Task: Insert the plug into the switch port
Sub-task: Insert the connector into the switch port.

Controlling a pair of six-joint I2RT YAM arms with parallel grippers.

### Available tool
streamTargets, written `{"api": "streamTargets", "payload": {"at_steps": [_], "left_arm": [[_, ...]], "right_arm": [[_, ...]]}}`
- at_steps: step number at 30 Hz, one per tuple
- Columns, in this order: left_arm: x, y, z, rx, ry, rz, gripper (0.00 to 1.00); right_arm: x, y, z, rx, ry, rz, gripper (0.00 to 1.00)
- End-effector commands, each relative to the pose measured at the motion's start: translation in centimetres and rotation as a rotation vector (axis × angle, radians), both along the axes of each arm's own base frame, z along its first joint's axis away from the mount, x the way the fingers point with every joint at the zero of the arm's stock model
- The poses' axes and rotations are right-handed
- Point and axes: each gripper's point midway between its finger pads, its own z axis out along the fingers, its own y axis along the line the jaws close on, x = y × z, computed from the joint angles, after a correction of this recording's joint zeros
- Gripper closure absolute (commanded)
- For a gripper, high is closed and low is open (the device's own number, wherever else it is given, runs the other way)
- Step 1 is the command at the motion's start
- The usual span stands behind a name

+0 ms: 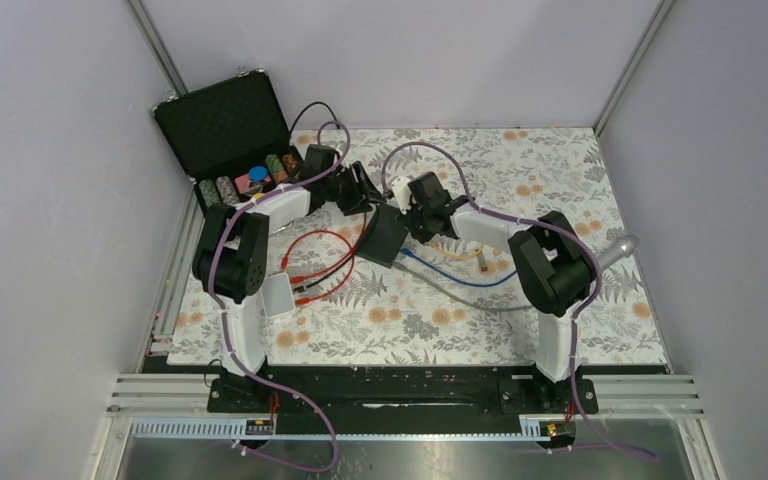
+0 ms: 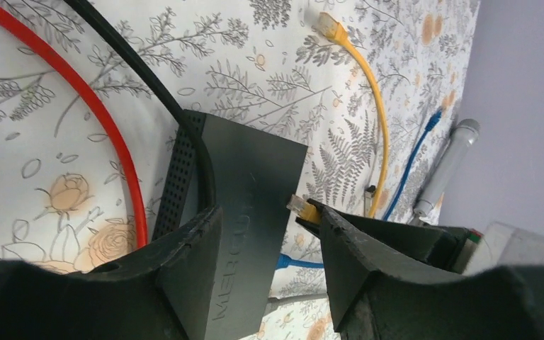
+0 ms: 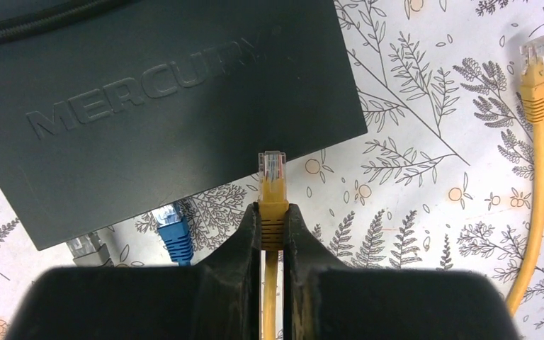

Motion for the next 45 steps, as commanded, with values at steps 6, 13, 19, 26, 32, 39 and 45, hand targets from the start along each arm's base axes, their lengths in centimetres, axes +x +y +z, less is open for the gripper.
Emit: {"api": "streamTargets", "payload": {"at_steps": [6,13,19,26,32,39,45], "left_arm": [[1.9,1.2,-1.2,0.117,-0.023,0.005,0.47],[1.8,1.9,-2.1,0.159,-0.006,0.008,0.47],[1.1,2.1,-3.0,0.177,0.032,-0.004,0.47],[0.1,1.4,-3.6,0.142,0.067,-0.049,0.47],[-0.9,0.9,-4.1,0.119,0.085,-0.096,0.48],[-2.1,0.2,-4.7,0.098,0.113,-0.141,0.48],[-2.4,0.1,-5.2,0.091,0.125,-0.160,0.48]], "right_arm": [[-2.6,-1.4,-0.9,0.027,0.042,-0.060,1.00],[-3.4,-1.2,-1.0,0.076,0.010,-0.030,1.00],[-2.9,0.2,-0.8,0.114,-0.010,0.033,1.00],[-3.5,0.7,-1.0,0.093,0.025,0.074,1.00],[-3.2,1.0,-0.9,0.094,0.022,0.073,1.00],[-2.5,3.4,0.0,0.211,0.031,0.053,1.00],[-1.8,3.4,-0.4,0.212,0.038,0.004,1.00]]}}
